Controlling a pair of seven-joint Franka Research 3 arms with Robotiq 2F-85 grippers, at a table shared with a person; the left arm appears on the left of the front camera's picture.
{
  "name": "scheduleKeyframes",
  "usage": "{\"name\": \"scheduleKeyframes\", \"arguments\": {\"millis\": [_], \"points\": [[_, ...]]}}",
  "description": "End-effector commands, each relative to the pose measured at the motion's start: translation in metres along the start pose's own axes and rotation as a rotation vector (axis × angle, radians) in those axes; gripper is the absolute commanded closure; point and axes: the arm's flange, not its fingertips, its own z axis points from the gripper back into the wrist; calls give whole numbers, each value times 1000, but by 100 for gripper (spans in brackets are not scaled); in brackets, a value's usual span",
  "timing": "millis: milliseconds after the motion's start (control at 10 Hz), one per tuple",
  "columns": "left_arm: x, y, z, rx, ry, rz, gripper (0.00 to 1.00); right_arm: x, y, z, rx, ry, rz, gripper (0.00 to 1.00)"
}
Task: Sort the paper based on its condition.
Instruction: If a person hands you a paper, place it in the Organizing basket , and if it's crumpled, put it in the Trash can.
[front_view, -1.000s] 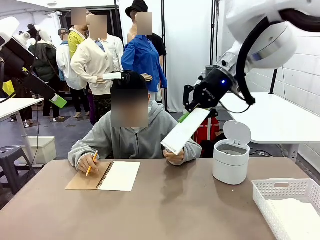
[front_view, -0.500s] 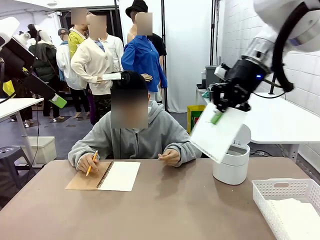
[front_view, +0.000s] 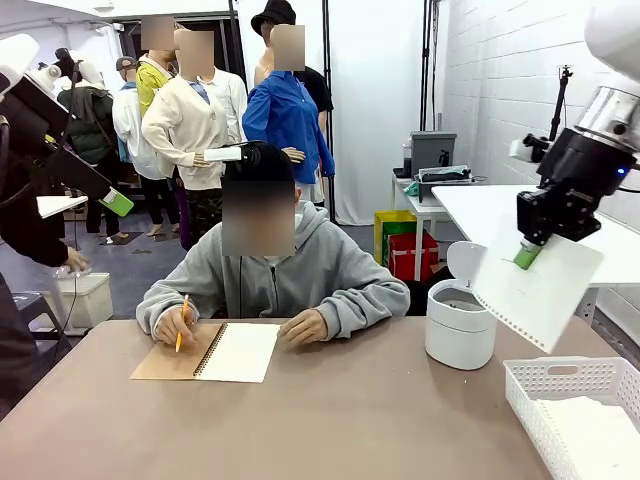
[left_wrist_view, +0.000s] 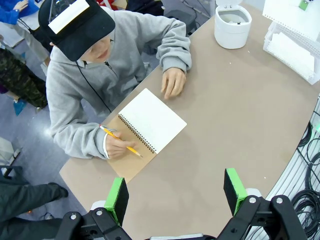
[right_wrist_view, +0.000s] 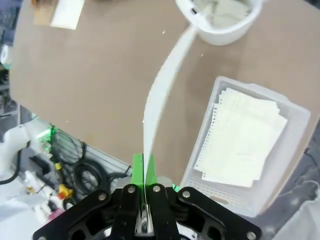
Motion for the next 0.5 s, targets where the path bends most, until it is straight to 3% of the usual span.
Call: {"name": "scheduleKeyframes", "arguments": {"millis": [0,400], "points": [[0,1,0,-5,-3,1,0,4,13,1,2,16,31,100],[0,1,0,-5,-3,1,0,1,8,-1,1,4,21,100]]}}
